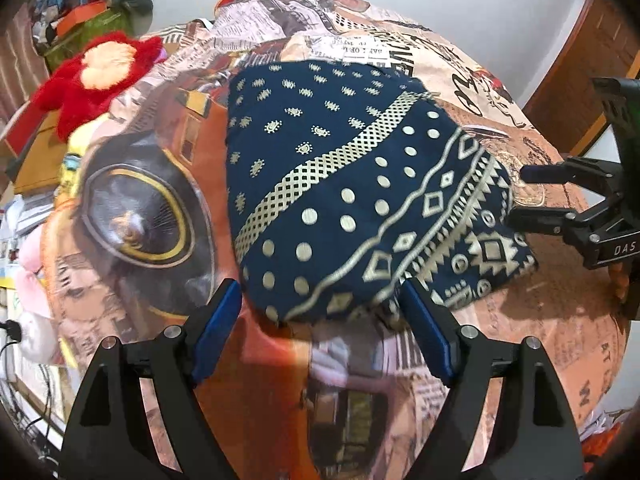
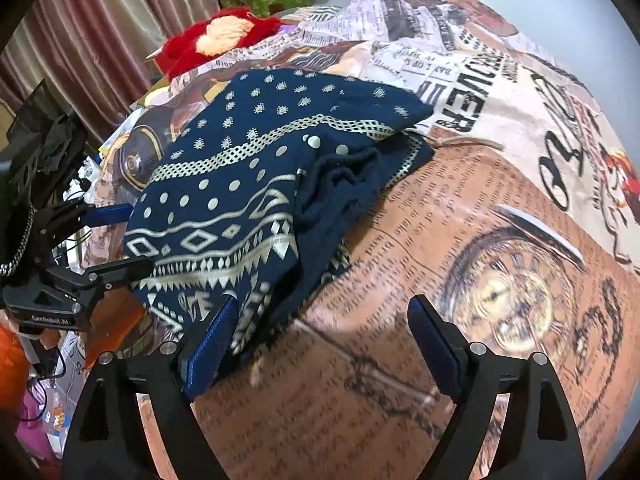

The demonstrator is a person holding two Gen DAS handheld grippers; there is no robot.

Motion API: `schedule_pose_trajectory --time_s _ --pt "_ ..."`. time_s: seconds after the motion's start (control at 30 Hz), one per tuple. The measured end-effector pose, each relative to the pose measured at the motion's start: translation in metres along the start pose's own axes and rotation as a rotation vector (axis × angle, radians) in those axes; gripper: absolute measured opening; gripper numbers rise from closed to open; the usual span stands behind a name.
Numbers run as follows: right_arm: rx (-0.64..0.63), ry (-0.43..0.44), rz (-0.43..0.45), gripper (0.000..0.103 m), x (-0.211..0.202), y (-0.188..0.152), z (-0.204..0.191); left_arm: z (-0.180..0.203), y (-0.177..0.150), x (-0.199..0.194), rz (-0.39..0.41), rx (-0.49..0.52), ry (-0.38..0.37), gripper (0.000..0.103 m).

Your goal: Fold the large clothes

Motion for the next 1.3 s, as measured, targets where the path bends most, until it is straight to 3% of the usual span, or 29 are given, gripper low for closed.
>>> schedule_pose_trajectory --time_s 0.27,0.4,0.57,0.8,1.03,1.3 --pt "-0.012 -0.047 0.199 0.085 -0.073 0.013 -0.011 0.007 0.039 -0.070 0.182 0.008 0.070 0.081" --pt "-0.020 -0.051 0.342 0.085 -0.122 0.030 -0.025 0.024 0.070 -0.129 0.350 0.032 0.094 0.081" --pt "-0.049 -0.058 0.528 0.085 -0.185 0.048 -0.048 0.052 0.095 -0.200 0.550 0.063 0.057 0.081" --pt "-0.065 -0.076 0.783 0.085 -0.270 0.052 -0.079 0.088 0.099 -0.277 0.779 0.107 0.110 0.081" --pt "-0.044 -0.116 0.955 0.086 -0.327 0.036 -0.102 0.111 0.084 -0.314 0.896 0.090 0.171 0.082" --pt "-0.005 -0.148 0.974 0.097 -0.337 0.015 -0.109 0.123 0.065 -0.322 0.922 0.057 0.204 0.082"
Point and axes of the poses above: each gripper's, at about its wrist camera, not at the fingertips, and x roughly the way its jaws point, z to its right, y to its top, the point moved 6 cm from there along x, roughly the way its jaws point, and after that the axes turned 11 degrees about z, right-handed, at the moved point
